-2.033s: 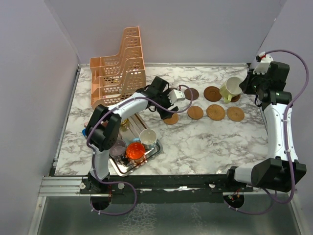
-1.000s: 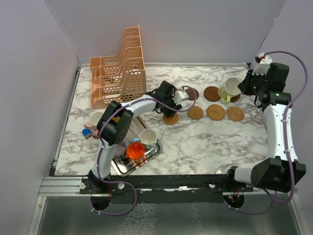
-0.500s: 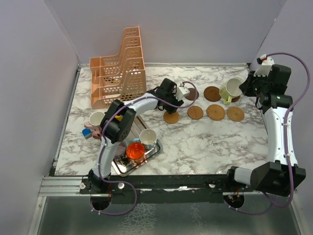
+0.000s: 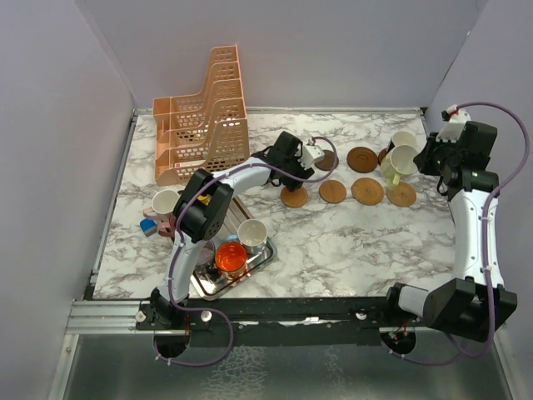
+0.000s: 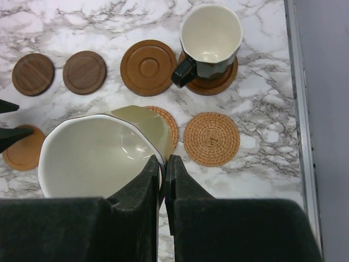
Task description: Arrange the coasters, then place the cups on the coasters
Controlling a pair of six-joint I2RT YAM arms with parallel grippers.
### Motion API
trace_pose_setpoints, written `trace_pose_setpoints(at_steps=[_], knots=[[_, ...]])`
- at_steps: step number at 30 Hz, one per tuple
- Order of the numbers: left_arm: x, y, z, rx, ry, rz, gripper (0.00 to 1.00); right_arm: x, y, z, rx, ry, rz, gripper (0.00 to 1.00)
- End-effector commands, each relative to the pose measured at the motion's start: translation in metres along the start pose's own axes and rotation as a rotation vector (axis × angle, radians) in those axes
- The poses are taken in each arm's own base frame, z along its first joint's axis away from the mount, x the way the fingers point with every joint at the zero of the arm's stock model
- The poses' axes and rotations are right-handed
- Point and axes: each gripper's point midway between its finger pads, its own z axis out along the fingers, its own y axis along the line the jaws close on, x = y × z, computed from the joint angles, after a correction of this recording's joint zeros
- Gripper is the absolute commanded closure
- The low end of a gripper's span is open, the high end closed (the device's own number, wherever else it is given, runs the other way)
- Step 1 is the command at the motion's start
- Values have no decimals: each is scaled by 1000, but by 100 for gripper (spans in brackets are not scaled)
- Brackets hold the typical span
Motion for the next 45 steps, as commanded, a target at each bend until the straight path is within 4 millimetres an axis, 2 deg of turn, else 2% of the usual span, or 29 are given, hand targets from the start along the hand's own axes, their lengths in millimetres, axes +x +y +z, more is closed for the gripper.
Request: trace_pose_setpoints(at_steps=[1,9,14,20,31,41,45], knots=[[3,8,4,-33,16,21,44,-17,-19,-14,71,-87,-6,99],[-5,13,4,-47,0,40,44,5,-53,-12,161,-34,32,99],[-12,13,5,-35,-12,44,44,18,-66,-3,190,7,41,99],[-23,5,-6,6,-37,37,43,26,-78,15,208,48,39,99],[-64,-19,-57,102,-153,11,32,43,-92,50,213,103,71,99],[-78,-28,-110,91,-227,66,23,59,-105,75,218,172,110,99],[-77,-30,-122,79,-243,82,23,66,-109,83,208,210,130,99]])
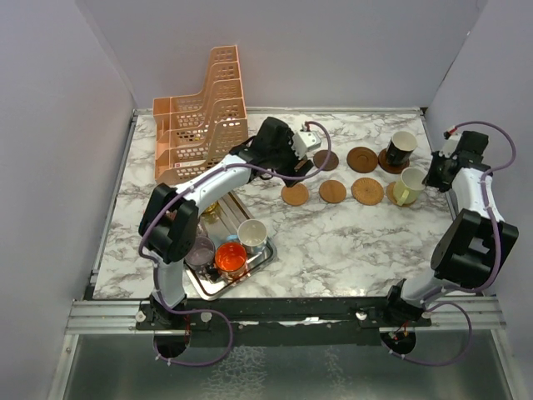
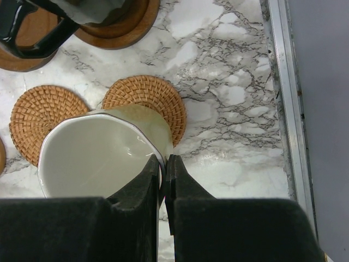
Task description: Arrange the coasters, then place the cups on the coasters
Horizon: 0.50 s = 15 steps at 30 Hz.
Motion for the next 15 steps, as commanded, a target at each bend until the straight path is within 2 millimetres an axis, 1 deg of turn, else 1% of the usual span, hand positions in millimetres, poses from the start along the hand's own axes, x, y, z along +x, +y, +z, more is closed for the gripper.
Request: trace_pose_setpoints(at_steps=[1,6,11,15], knots=[[-16,-8,-19,12,-59,44,23,-40,-9,-2,7,-99,23,99],[-16,-12,-24,6,-63,59,23,-42,-9,3,-6,-89,36,99],[-13,-14,-25,3,-58,67,22,-42,-5,4,-33,-73,47,99],[-13,-14,-26,-7,-60,76,22,-41,-6,7,-33,-65,49,99]])
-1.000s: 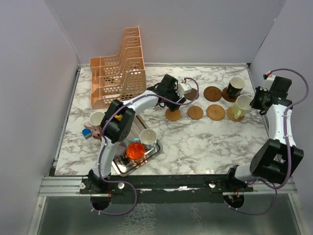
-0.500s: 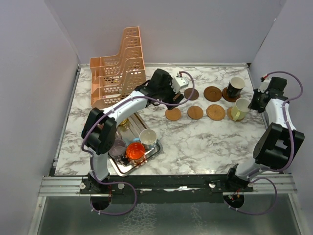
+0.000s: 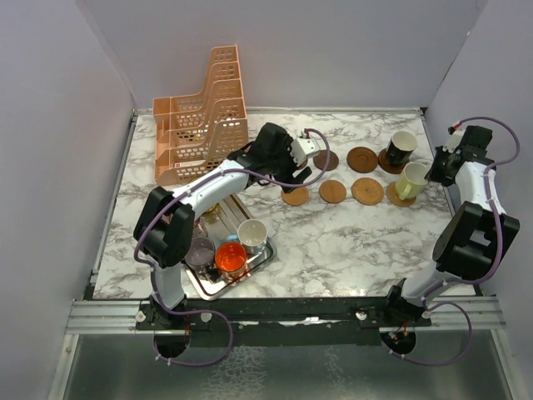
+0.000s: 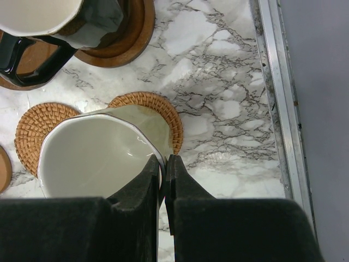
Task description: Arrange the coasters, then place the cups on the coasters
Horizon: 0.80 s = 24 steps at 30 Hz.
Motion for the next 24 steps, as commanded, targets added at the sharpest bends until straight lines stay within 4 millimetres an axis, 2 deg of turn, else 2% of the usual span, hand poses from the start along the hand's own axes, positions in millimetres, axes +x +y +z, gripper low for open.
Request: trace_pose_setpoints(at_steps=[1,24], knots=[[-22,0,-16,-24,-62,49,22,-26,4,-4,-36,-68,14,99],[-21,-3,-23,-58,-59,82,21,-11,0,1,-24,-13,-10,98]])
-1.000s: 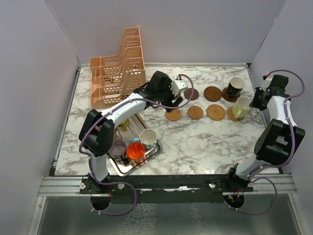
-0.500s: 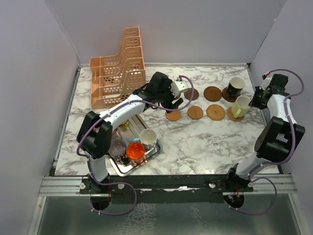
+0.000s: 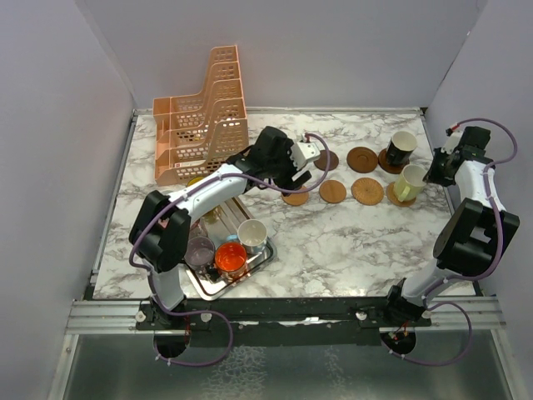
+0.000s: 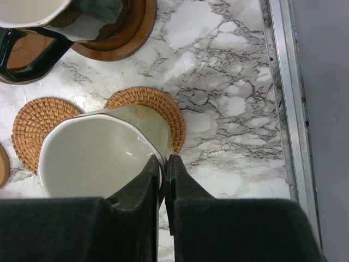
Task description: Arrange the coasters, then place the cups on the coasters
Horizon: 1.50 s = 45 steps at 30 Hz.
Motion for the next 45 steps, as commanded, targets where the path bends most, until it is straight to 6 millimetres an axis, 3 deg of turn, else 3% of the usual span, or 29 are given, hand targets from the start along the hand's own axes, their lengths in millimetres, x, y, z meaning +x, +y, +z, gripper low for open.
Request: trace_pose_setpoints(at_steps=[1,13,16,18,22,28,32,37,41,45], knots=[[-24,5,-17,-40,-63,41,21,-17,-1,-6,-10,-46,-15,97],[-24,4,-28,-65,-60,59,21,-15,3,-3,-34,-34,-17,84],[-15,4,-29,-66,-29,64,20,-18,5,-4,-47,-40,-20,78],[-17,4,-40,-77,-21,79,19,-21,6,-7,-50,-52,-21,75],[4,-1,-53,-68,70,94,19,-30,9,-15,-62,-85,-36,69],[38,-9,-83,-50,214,86,19,-55,17,-46,-73,-192,-81,57],[68,-27,-107,24,302,63,19,-71,25,-72,-91,-274,-125,48],[89,-40,-132,106,359,75,26,-81,38,-101,-133,-333,-173,46],[104,-45,-141,160,397,104,29,-81,52,-118,-191,-346,-196,46],[116,-56,-137,233,423,98,35,-79,64,-131,-248,-357,-210,46]])
